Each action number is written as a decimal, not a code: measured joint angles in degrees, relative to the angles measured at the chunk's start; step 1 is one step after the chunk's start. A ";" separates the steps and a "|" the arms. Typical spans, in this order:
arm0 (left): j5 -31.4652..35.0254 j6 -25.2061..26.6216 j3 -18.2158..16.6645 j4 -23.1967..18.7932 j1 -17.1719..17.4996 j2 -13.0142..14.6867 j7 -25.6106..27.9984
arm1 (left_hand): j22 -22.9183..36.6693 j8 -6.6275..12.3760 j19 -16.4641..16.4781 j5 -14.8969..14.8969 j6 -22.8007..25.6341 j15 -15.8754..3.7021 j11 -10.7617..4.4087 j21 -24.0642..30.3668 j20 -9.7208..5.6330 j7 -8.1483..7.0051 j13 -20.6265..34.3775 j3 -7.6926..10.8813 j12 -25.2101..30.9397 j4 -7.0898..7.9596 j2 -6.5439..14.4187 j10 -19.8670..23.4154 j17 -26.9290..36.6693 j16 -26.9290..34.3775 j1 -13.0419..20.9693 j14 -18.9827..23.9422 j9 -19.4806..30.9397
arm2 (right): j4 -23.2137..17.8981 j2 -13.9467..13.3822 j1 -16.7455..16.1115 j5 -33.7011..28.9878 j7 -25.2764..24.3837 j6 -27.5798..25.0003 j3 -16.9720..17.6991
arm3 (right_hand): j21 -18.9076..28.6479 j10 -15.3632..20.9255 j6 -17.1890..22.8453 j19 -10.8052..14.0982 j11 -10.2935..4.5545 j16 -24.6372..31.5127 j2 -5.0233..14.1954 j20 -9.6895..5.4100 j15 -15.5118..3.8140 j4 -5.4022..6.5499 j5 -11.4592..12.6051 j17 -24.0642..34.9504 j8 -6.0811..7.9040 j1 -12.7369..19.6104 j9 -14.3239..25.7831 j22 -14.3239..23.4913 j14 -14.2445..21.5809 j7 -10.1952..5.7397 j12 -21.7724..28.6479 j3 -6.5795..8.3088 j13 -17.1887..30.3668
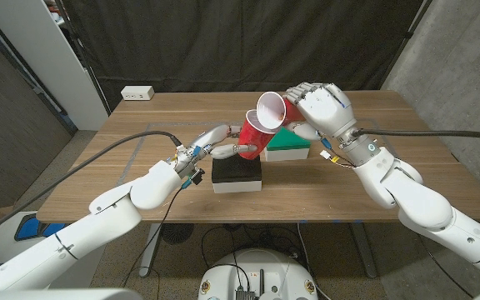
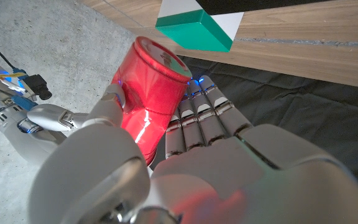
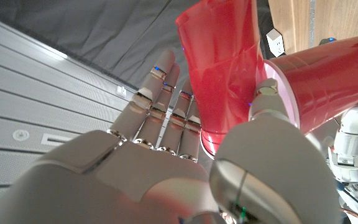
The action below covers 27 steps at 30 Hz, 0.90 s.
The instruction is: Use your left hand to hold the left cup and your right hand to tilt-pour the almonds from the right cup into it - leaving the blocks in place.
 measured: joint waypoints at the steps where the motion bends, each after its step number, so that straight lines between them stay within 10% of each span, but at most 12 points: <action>1: 0.00 0.00 0.06 0.23 0.00 -0.16 0.00 | 0.00 0.00 0.00 0.00 0.00 0.00 0.00 0.00 0.00 0.00 0.00 0.00 0.00 0.00 0.00 0.00 0.00 0.00 0.00 0.00 -0.01 | 0.00 0.00 0.00 -0.43 -0.14 -0.04 0.00 | 0.00 -0.20 -0.03 0.00 -0.20 0.00 0.00 0.00 0.00 0.05 0.00 0.00 0.00 0.00 0.00 0.00 0.00 -0.03 0.00 0.05 0.00; 27: -0.36 -6.58 0.73 4.63 1.06 -3.39 3.05 | 0.00 -0.02 0.00 0.00 0.25 0.21 -0.19 0.00 0.00 -0.25 0.00 -0.01 0.00 0.00 0.31 0.22 0.16 0.00 0.32 0.20 0.01 | 3.75 -1.62 6.19 -12.65 -7.48 -2.46 -3.60 | -0.01 -1.93 -1.61 -0.53 -2.55 -2.65 2.22 -0.07 0.00 -0.95 0.47 -0.54 0.34 5.55 0.42 -0.02 -0.42 -3.02 -1.40 3.67 0.76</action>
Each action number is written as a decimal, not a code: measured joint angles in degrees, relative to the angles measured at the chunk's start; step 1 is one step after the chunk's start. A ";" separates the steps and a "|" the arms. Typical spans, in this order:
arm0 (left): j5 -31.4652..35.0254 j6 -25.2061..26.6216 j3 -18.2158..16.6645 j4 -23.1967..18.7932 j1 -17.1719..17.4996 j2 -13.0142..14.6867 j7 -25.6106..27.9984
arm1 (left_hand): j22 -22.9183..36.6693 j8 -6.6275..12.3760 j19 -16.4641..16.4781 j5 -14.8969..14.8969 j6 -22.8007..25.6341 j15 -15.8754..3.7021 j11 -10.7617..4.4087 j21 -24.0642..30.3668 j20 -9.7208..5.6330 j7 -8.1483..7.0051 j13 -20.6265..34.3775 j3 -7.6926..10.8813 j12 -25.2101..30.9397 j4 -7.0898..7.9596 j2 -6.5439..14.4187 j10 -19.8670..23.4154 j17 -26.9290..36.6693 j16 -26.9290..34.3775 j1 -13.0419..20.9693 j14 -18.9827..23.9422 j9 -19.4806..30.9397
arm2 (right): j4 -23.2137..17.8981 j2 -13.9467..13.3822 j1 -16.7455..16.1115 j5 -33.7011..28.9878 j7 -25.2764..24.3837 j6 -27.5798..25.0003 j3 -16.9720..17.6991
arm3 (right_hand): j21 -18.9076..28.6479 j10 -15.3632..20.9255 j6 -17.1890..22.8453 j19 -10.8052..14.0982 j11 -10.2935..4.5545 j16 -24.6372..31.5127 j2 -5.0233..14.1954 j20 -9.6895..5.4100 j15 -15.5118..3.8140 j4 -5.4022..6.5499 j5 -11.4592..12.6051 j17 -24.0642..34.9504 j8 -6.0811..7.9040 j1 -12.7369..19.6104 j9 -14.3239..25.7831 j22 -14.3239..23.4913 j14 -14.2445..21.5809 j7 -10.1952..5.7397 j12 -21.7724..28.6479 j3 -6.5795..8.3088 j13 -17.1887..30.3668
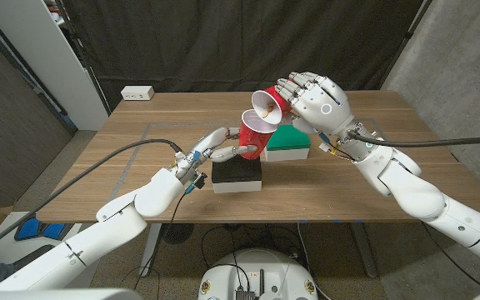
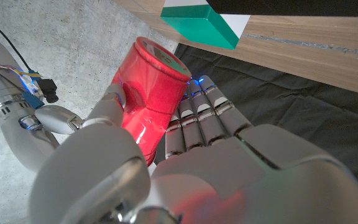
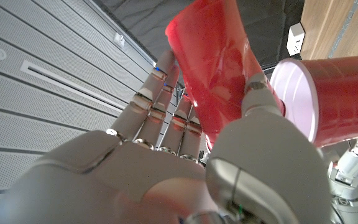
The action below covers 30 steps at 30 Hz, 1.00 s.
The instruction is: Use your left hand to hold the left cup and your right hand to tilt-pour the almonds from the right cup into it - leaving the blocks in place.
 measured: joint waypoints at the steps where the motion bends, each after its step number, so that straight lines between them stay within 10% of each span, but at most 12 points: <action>1: -0.11 -0.31 -0.07 0.14 0.12 -0.09 0.11 | 0.00 0.00 0.00 0.00 0.00 0.00 0.00 0.00 0.00 0.00 0.00 0.00 0.00 0.00 0.00 0.00 0.00 0.00 0.00 0.00 0.00 | 0.32 -0.08 0.40 -0.58 -0.26 -0.26 -0.32 | 0.00 -0.14 -0.16 -0.01 -0.14 -0.07 0.04 0.00 0.00 -0.15 0.00 0.00 0.00 0.64 0.12 0.00 0.00 -0.16 0.00 0.20 0.04; 30: -1.57 -3.42 -1.27 1.87 0.79 -1.40 0.49 | 0.00 -0.18 0.20 -0.01 0.37 -0.20 -0.18 0.00 -0.20 0.07 0.00 0.09 0.00 0.10 -0.01 0.25 -0.01 0.00 -0.01 0.41 -0.03 | 6.14 1.88 6.48 -10.36 -7.80 -6.63 -6.00 | -0.15 -2.56 -1.80 -2.90 -2.56 -3.88 0.40 0.86 0.24 -0.20 -0.47 -0.79 0.90 7.65 0.44 -0.01 -2.41 -2.44 -1.32 4.60 0.84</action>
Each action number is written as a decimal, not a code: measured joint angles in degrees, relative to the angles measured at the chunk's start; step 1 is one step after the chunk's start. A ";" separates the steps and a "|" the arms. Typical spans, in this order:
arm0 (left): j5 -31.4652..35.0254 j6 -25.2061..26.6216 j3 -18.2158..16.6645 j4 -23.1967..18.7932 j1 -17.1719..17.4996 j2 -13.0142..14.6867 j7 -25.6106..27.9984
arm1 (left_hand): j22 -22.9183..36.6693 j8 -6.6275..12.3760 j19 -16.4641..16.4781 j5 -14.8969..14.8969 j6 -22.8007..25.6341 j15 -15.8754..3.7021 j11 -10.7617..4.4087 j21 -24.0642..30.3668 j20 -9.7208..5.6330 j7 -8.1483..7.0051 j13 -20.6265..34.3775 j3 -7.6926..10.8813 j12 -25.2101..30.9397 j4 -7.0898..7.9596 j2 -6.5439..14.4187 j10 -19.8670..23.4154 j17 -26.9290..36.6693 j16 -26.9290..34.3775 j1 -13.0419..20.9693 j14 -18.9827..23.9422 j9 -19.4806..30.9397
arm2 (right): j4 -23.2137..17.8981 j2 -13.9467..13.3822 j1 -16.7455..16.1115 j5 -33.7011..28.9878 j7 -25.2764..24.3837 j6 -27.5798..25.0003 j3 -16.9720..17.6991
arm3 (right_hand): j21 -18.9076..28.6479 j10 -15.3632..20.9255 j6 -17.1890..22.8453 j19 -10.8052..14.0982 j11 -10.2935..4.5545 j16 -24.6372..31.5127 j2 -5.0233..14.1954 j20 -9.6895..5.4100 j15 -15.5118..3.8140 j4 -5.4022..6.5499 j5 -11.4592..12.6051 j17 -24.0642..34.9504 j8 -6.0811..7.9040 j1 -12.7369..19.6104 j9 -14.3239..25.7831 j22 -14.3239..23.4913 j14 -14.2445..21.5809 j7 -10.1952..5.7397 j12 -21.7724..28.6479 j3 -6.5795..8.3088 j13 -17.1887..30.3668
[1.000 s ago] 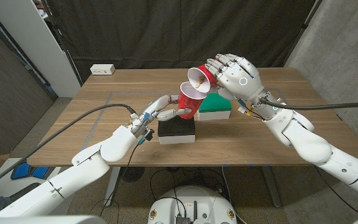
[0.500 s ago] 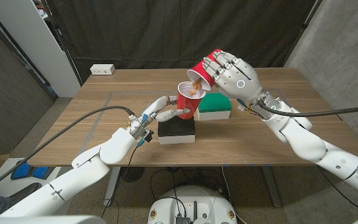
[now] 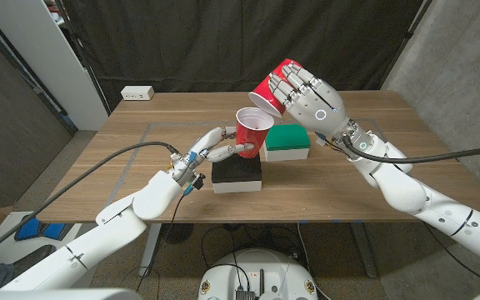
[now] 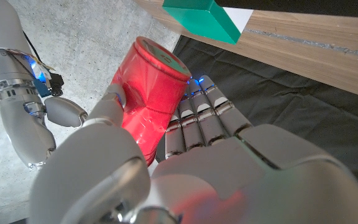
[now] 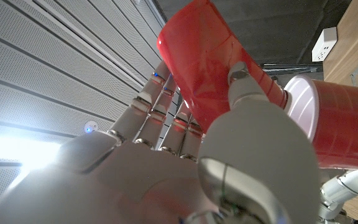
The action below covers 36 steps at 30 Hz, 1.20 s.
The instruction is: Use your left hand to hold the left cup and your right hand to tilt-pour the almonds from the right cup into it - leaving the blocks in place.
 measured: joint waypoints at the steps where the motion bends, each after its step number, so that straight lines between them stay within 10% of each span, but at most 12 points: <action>1: -0.06 -0.13 -0.04 0.09 0.00 -0.06 0.00 | 0.00 0.00 0.00 0.00 0.00 0.00 -0.03 0.00 0.00 0.00 0.00 0.00 0.00 0.00 0.00 0.14 0.00 0.00 0.00 0.00 0.00 | 0.05 0.02 0.05 -0.13 -0.34 -0.20 -0.04 | -0.15 0.00 0.00 -0.32 0.00 -0.18 -0.29 0.03 0.10 0.01 0.00 0.00 0.00 0.29 0.00 -0.03 -0.21 0.00 0.00 0.31 0.00; 36: -2.46 -2.39 -1.30 2.13 -1.13 -0.27 -1.63 | 0.00 -0.03 0.00 -0.01 0.18 0.00 -0.01 0.00 0.00 0.19 0.28 0.15 0.00 -0.17 0.23 0.15 -0.01 0.00 -0.24 -0.01 0.02 | 3.95 0.03 4.53 -2.92 -6.59 -4.03 -2.80 | -0.73 -0.94 -1.89 -1.43 -0.49 -1.90 0.31 0.37 0.23 0.17 -0.39 -0.25 0.00 4.05 -0.05 -0.50 -1.20 -0.99 -0.84 2.60 0.52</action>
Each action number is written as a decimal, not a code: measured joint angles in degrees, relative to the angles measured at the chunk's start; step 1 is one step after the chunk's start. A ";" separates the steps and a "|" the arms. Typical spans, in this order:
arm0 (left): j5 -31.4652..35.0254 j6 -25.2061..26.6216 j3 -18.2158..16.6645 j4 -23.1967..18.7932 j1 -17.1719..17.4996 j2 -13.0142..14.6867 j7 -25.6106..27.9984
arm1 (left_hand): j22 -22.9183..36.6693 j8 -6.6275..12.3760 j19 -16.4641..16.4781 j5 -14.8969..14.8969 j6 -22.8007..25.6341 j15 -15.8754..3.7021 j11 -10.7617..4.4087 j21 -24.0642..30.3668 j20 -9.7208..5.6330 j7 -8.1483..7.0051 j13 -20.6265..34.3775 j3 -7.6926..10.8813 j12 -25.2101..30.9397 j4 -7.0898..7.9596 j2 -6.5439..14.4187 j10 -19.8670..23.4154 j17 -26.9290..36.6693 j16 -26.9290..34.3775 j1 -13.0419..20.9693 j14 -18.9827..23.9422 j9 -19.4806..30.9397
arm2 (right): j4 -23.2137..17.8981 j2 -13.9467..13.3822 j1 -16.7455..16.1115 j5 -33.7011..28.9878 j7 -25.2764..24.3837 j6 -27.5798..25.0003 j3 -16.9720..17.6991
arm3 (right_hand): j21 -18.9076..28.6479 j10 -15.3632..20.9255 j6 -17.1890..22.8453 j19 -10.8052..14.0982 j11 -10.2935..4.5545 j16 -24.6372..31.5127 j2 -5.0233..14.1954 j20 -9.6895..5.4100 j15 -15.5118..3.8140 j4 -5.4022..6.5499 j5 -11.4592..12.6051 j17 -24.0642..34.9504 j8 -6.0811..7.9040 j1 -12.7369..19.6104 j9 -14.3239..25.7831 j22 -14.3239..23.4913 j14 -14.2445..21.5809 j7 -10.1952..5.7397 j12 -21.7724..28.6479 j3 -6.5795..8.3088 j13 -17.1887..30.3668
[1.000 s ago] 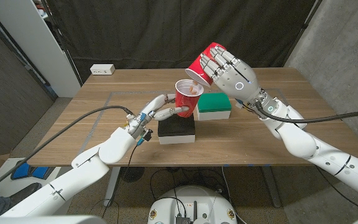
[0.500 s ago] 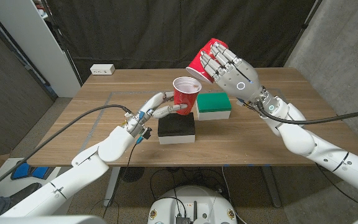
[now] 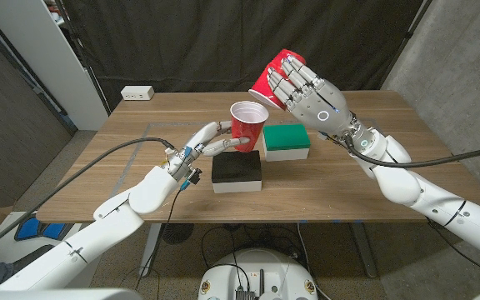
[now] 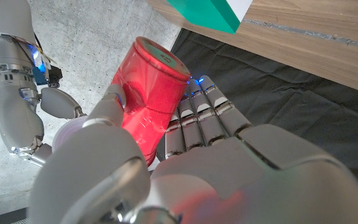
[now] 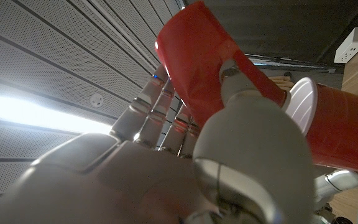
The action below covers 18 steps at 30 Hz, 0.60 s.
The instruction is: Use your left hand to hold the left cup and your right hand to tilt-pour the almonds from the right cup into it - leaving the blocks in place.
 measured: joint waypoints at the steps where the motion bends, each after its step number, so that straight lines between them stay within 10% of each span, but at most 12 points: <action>1: -0.16 -0.02 -0.02 -0.03 0.01 0.16 -0.22 | 0.00 0.00 0.00 0.00 0.00 0.00 0.00 0.00 0.00 0.00 0.00 0.00 0.00 0.00 0.00 0.00 0.00 0.00 0.00 0.00 0.00 | 0.03 -0.01 0.30 -0.29 0.03 0.11 -0.19 | 0.00 -0.12 0.00 0.00 -0.12 0.00 0.00 0.00 0.00 0.04 -0.05 0.00 0.00 0.00 0.00 -0.01 0.00 0.00 0.00 0.04 0.00; 18: -1.65 -1.31 0.48 0.63 -0.69 0.57 -2.69 | 0.00 0.00 0.00 0.00 -0.01 0.00 0.03 0.00 0.00 0.01 -0.01 0.00 -0.36 0.00 -0.01 0.02 0.00 0.00 0.01 0.00 -0.02 | 1.48 0.25 1.90 1.76 -2.01 -0.07 -0.48 | -0.01 -0.52 -0.17 0.00 -0.09 0.00 -0.01 0.00 0.00 0.27 -0.10 0.16 -0.01 -0.01 0.00 0.01 0.00 0.17 0.00 0.27 0.19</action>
